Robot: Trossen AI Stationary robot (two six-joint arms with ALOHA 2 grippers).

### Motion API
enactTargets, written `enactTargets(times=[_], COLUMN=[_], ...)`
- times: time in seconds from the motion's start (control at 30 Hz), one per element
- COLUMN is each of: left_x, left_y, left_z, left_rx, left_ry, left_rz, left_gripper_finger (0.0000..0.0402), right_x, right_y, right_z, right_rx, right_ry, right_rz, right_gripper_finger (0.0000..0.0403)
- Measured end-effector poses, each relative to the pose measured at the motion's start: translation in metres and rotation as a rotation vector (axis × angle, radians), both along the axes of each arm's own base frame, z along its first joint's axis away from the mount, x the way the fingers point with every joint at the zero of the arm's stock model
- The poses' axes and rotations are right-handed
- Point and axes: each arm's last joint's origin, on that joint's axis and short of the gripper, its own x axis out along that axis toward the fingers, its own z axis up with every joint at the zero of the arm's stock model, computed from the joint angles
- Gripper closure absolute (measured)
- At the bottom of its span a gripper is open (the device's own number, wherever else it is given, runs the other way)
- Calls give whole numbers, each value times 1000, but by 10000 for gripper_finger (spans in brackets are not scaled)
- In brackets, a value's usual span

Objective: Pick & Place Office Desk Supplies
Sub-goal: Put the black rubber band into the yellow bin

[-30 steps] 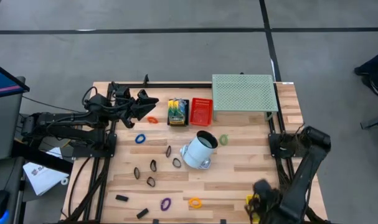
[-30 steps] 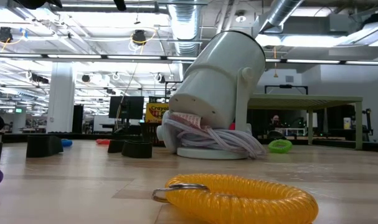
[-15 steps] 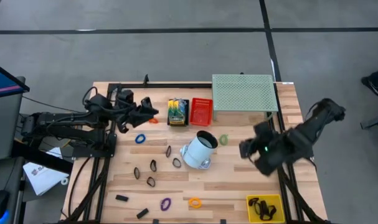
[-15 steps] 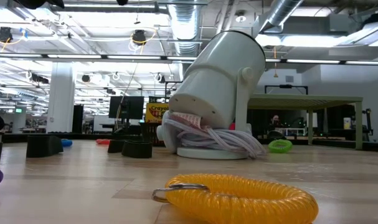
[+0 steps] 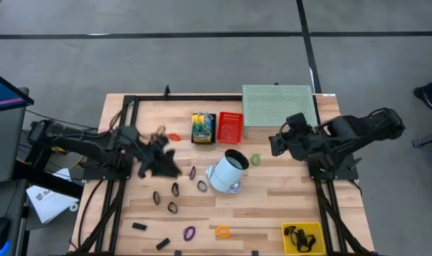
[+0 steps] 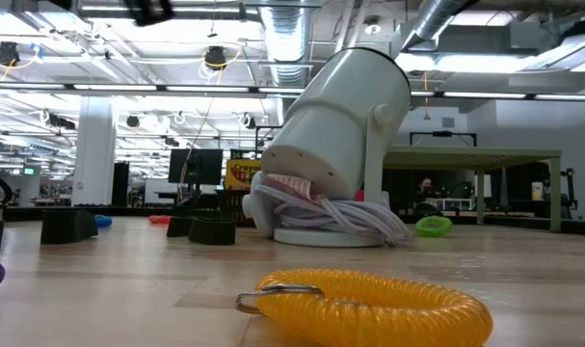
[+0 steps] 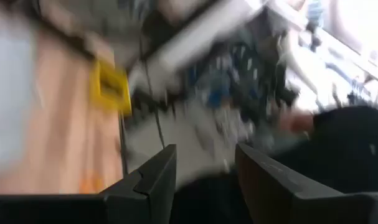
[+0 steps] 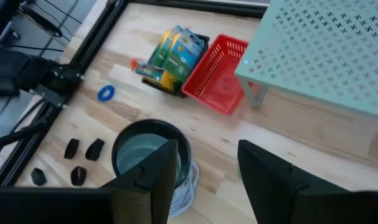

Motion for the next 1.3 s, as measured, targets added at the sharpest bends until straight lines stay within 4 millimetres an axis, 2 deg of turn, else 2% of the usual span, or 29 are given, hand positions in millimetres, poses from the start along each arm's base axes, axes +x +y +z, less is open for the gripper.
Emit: enactTargets(times=[0.2,0.33,0.5,0.63,0.83,0.97,1.13,1.3], left_x=[-12,-17,-4,11,41,59,65,72], left_y=[-31,-37,-24,-7,15,29,41,35], left_z=[-21,-33,-43,-60,-75,-82,-103,-119], left_rx=[-36,23,205,288,269,304,339,308], left_ry=[290,390,368,449,554,718,1013,1085], left_rz=[-107,-30,257,412,407,486,561,565], left_gripper_finger=[243,243,243,239,210,200,208,220], right_x=[-5,-9,-15,-17,-21,-24,-25,-23], right_y=[-7,-11,-17,-21,-24,-25,-25,-24], right_z=[6,12,15,17,20,21,21,21], right_rx=[5,4,-5,-19,-28,-32,-34,-34], right_ry=[-41,-78,-90,-88,-102,-107,-110,-111], right_rz=[-10,-9,-16,-18,-16,-13,-14,-9], right_gripper_finger=[237,237,237,237,237,237,237,237])
